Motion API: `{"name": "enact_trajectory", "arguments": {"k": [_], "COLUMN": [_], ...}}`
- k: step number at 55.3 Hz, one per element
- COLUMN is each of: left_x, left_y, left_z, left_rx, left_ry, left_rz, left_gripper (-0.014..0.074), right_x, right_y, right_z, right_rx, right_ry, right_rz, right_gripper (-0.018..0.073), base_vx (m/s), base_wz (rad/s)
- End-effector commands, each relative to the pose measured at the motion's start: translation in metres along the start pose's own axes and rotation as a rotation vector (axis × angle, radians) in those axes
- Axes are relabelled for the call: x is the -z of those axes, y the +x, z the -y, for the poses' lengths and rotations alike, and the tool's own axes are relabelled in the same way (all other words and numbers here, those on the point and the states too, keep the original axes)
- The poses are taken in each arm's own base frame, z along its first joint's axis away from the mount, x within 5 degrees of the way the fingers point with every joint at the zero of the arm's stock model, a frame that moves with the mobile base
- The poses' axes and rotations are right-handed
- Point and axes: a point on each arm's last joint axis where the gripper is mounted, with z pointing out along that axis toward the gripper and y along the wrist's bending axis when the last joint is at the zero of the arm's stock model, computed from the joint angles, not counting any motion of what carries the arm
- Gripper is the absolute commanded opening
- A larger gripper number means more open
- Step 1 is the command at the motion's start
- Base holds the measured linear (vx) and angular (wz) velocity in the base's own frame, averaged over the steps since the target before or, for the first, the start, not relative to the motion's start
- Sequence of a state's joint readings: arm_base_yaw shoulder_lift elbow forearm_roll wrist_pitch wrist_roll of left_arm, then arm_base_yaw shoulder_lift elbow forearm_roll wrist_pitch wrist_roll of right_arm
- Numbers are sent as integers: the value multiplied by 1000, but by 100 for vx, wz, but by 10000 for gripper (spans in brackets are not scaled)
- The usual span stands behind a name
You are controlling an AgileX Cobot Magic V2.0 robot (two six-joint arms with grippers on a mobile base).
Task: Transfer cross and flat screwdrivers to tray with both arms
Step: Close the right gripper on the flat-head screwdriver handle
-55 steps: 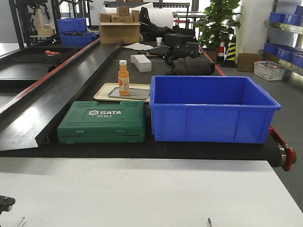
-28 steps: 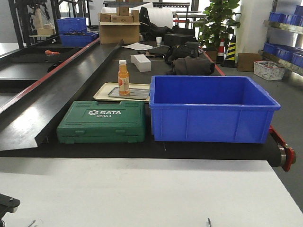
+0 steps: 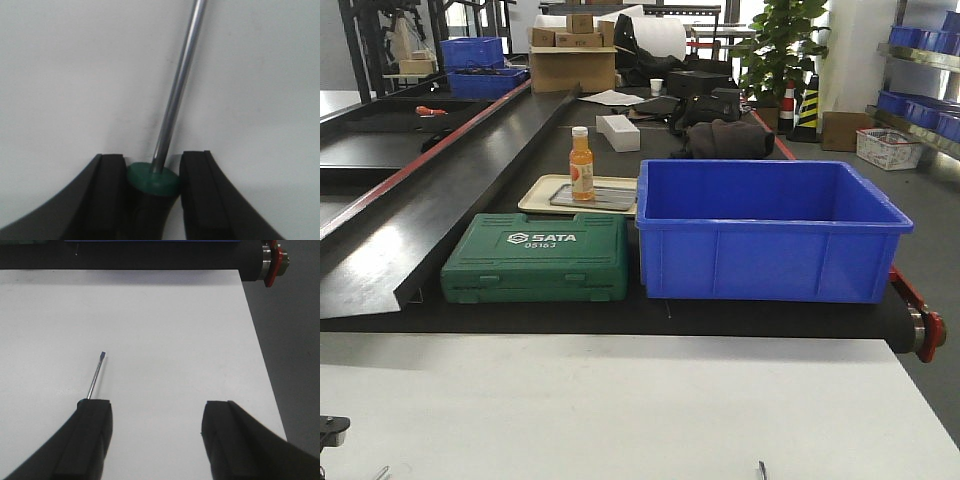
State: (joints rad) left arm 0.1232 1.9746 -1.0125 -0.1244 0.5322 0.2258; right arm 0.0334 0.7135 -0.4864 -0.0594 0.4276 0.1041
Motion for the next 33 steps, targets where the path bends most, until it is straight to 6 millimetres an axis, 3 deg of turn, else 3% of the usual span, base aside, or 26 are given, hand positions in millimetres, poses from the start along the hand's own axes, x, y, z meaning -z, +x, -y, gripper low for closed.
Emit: {"name": "enact_trajectory", "arguments": {"k": [1, 13, 24, 33], "left_x": [-10, 4, 39, 69], "left_y": [17, 10, 0, -3], "left_z": [15, 24, 24, 24], "left_rx": [126, 251, 241, 228], "left_ry": [109, 191, 181, 180], "left_rz": [-146, -78, 67, 165], "left_gripper": [-8, -1, 0, 0], "right_x": [0, -11, -18, -27], "right_y": [-12, -19, -38, -40], "right_z": [0, -6, -14, -20], "right_rx": [0, -13, -14, -52], "right_ry": [0, -41, -121, -175], "right_rz": [18, -279, -275, -330], "right_gripper": [478, 478, 478, 478], "base_vx": [0, 0, 0, 0], "base_wz": [0, 0, 0, 0]}}
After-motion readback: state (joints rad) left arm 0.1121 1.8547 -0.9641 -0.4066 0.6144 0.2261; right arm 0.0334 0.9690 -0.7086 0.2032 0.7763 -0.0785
